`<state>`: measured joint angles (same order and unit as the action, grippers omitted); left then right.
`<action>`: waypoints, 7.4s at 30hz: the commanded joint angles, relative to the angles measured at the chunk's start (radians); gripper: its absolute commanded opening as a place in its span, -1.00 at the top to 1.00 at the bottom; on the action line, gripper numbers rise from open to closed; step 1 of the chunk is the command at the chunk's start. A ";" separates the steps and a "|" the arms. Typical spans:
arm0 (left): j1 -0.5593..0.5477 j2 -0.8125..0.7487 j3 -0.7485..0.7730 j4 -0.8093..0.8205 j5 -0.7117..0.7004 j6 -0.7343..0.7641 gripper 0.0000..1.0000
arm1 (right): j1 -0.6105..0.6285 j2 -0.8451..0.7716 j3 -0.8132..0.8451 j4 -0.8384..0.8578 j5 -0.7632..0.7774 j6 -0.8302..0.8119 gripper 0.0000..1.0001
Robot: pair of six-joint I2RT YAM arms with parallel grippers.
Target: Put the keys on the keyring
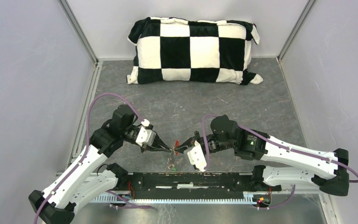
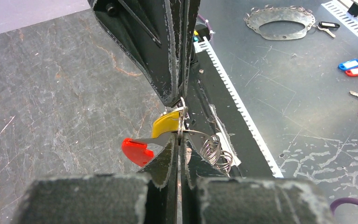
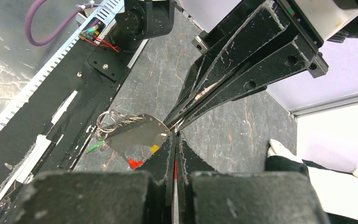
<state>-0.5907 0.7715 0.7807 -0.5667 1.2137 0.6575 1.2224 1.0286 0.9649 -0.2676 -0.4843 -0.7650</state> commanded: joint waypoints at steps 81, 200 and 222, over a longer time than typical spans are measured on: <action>0.001 -0.075 -0.014 0.421 -0.130 -0.381 0.96 | -0.143 0.135 0.285 -0.106 0.145 0.334 0.13; 0.002 -0.048 0.121 -0.127 -0.173 0.259 0.38 | -0.210 0.325 0.425 -0.311 -0.249 0.478 0.99; 0.002 -0.316 -0.083 0.070 -0.385 0.553 0.96 | -0.225 0.218 0.282 -0.050 -0.016 0.670 1.00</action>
<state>-0.5865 0.5140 0.7349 -0.5392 0.8543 1.0325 1.0103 1.3094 1.2812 -0.4778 -0.5625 -0.1703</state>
